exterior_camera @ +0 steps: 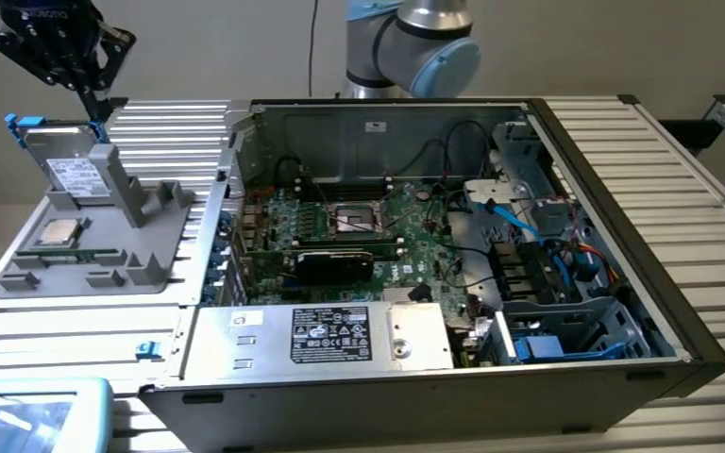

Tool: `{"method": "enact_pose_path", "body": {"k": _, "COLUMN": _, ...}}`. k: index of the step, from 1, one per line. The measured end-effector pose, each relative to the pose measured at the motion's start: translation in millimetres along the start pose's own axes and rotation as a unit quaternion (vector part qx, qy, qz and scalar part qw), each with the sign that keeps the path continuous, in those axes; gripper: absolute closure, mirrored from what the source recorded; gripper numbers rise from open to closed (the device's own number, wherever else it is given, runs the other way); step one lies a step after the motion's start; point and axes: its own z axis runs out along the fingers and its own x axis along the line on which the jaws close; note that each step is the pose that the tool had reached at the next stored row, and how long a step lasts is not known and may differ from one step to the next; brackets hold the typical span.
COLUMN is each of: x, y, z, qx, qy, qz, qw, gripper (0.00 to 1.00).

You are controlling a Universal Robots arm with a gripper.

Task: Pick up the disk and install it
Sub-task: 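Reach for the disk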

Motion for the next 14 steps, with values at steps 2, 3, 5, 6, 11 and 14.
{"method": "enact_pose_path", "body": {"k": 2, "x": 6.2, "y": 4.1, "z": 0.5, "qx": 0.0003, "qy": 0.0031, "qz": 0.000, "qw": 1.0000, "gripper": 0.89}}
{"method": "enact_pose_path", "body": {"k": 3, "x": 9.5, "y": 6.0, "z": 0.6, "qx": 0.0005, "qy": 0.0046, "qz": 0.000, "qw": 1.0000, "gripper": 0.89}}
{"method": "enact_pose_path", "body": {"k": 5, "x": 17.0, "y": 8.4, "z": 1.0, "qx": 0.0007, "qy": 0.0076, "qz": 0.000, "qw": 1.0000, "gripper": 0.89}}
{"method": "enact_pose_path", "body": {"k": 6, "x": 21.9, "y": 8.7, "z": 1.2, "qx": 0.0008, "qy": 0.0089, "qz": 0.000, "qw": 1.0000, "gripper": 0.89}}
{"method": "enact_pose_path", "body": {"k": 11, "x": 44.0, "y": 12.1, "z": 2.1, "qx": 0.0009, "qy": 0.0114, "qz": 0.001, "qw": 0.9999, "gripper": 0.89}}
{"method": "enact_pose_path", "body": {"k": 14, "x": 54.8, "y": 17.2, "z": 2.6, "qx": 0.0011, "qy": 0.0128, "qz": 0.001, "qw": 0.9999, "gripper": 0.89}}
